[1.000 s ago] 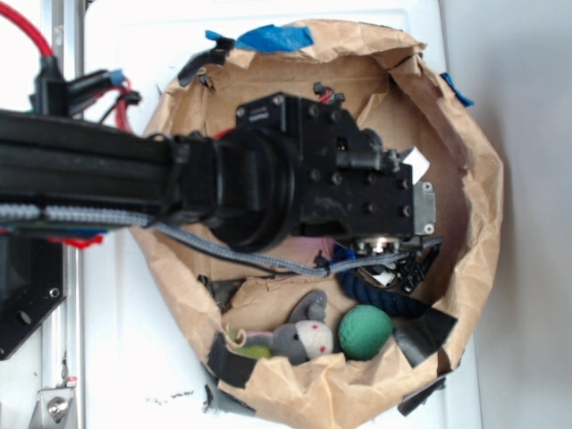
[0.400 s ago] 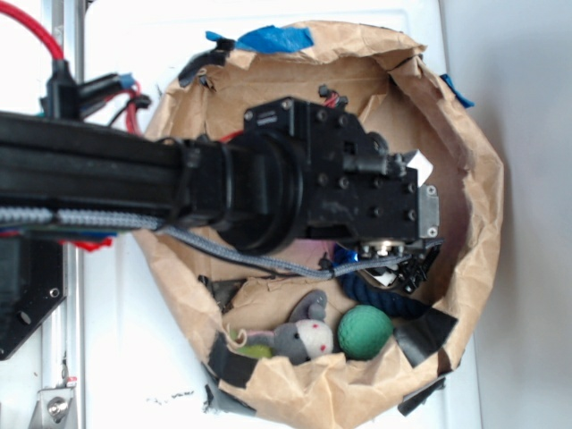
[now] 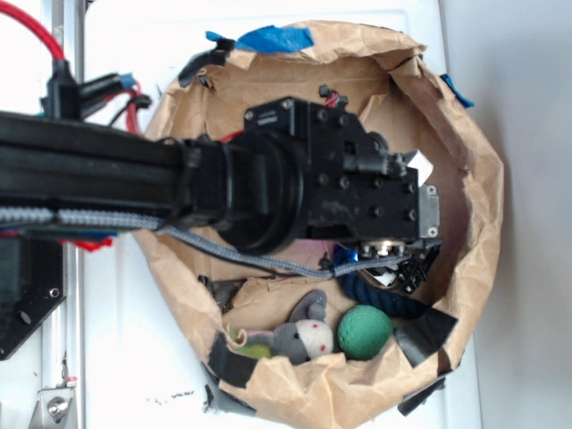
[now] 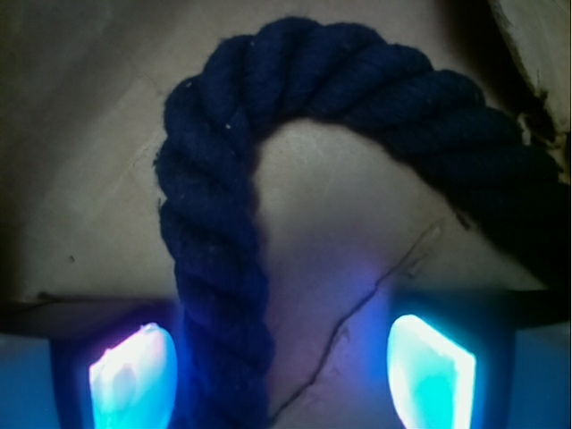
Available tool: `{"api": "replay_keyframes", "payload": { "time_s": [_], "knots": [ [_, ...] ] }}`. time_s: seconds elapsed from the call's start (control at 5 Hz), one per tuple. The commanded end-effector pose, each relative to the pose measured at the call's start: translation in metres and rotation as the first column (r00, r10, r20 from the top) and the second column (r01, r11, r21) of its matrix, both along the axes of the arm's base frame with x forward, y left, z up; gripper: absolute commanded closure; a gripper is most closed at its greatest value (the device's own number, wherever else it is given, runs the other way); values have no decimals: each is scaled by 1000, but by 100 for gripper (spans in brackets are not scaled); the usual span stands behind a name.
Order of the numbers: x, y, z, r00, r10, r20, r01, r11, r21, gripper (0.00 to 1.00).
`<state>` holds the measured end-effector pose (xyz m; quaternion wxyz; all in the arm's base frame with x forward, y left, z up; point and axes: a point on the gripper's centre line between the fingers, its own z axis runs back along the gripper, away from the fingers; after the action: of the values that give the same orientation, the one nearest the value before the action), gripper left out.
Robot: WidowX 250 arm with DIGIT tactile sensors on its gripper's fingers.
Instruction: Grab the blue rope.
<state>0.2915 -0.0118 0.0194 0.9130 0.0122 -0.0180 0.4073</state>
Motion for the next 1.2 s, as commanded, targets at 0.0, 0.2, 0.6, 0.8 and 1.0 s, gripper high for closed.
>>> {"api": "replay_keyframes", "payload": {
  "time_s": [0.0, 0.2, 0.6, 0.8, 1.0],
  "knots": [
    [-5, -3, 28, 997, -43, 64, 52, 987, -154, 0],
    [-7, -2, 26, 991, -81, 104, 99, 978, -181, 0],
    [3, -5, 14, 990, -97, 107, 115, 977, -180, 0],
    [10, -7, 2, 989, -104, 103, 118, 982, -148, 0],
    [13, -8, -6, 988, -120, 98, 132, 983, -124, 0]
  ]
}}
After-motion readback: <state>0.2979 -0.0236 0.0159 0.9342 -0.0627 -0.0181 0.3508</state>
